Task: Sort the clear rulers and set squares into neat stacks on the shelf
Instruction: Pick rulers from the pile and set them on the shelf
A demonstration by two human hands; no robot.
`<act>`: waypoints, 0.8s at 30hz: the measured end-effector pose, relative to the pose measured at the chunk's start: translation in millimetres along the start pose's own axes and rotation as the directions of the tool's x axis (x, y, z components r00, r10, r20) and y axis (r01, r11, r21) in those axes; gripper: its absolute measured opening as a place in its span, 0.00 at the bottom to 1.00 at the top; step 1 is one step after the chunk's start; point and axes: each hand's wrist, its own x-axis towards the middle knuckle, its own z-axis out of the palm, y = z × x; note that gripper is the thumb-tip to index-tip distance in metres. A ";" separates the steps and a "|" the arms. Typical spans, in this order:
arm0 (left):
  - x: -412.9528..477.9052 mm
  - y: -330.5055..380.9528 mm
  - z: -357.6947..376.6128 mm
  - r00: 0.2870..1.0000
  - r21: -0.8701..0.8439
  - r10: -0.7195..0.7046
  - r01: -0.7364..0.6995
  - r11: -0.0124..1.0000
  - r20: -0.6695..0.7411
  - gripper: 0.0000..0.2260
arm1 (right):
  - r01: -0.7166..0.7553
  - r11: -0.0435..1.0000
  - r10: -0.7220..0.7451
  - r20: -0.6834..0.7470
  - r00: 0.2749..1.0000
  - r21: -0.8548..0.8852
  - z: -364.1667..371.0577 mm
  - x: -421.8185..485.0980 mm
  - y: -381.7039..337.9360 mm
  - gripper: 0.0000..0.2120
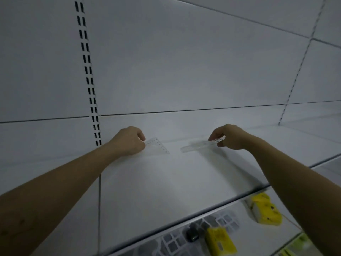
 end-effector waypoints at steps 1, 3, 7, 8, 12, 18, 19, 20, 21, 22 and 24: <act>4.4 3.3 5.3 1.000 0.030 -0.001 0.001 1.000 0.003 0.10 | 0.016 1.000 -0.016 0.014 1.000 -0.001 0.1 9.8 5.9 0.14; 13.1 10.6 17.8 0.999 0.076 -0.021 0.019 0.997 0.028 0.08 | 0.044 0.999 -0.044 0.043 0.998 -0.009 0.5 27.3 18.2 0.15; 30.8 24.1 42.9 1.000 0.259 -0.017 0.018 0.966 -0.007 0.06 | 0.099 0.994 -0.095 0.099 0.991 -0.038 6.4 52.9 46.8 0.16; 33.0 28.1 47.8 1.000 0.341 -0.009 0.017 0.940 -0.025 0.08 | 0.112 0.993 -0.107 0.121 0.987 -0.039 6.7 56.8 52.9 0.16; 41.1 45.0 57.2 0.999 0.568 -0.038 0.054 0.821 -0.039 0.18 | 0.235 0.968 -0.220 0.157 0.963 -0.088 -9.3 66.2 57.2 0.15; 29.9 64.9 65.8 0.985 0.529 0.170 -0.136 0.838 -0.015 0.14 | 0.405 0.900 -0.364 0.233 0.902 -0.162 7.8 52.7 27.0 0.20; 25.5 63.0 69.5 0.978 0.543 0.206 -0.182 0.820 0.016 0.14 | 0.392 0.906 -0.340 0.279 0.898 -0.156 14.1 47.4 26.7 0.24; 22.1 59.4 72.1 0.975 0.543 0.221 -0.207 0.814 0.040 0.14 | 0.375 0.915 -0.313 0.325 0.892 -0.147 17.9 43.1 27.8 0.27; 19.7 55.7 73.0 0.977 0.526 0.206 -0.202 0.826 0.053 0.15 | 0.362 0.922 -0.293 0.360 0.886 -0.140 19.2 40.7 29.7 0.28; 18.7 53.1 73.0 0.981 0.504 0.183 -0.187 0.844 0.056 0.16 | 0.357 0.924 -0.284 0.384 0.879 -0.134 18.4 39.5 32.2 0.28; 20.1 51.4 73.8 0.985 0.494 0.165 -0.166 0.853 0.045 0.18 | 0.358 0.926 -0.286 0.404 0.869 -0.116 15.8 41.9 37.5 0.29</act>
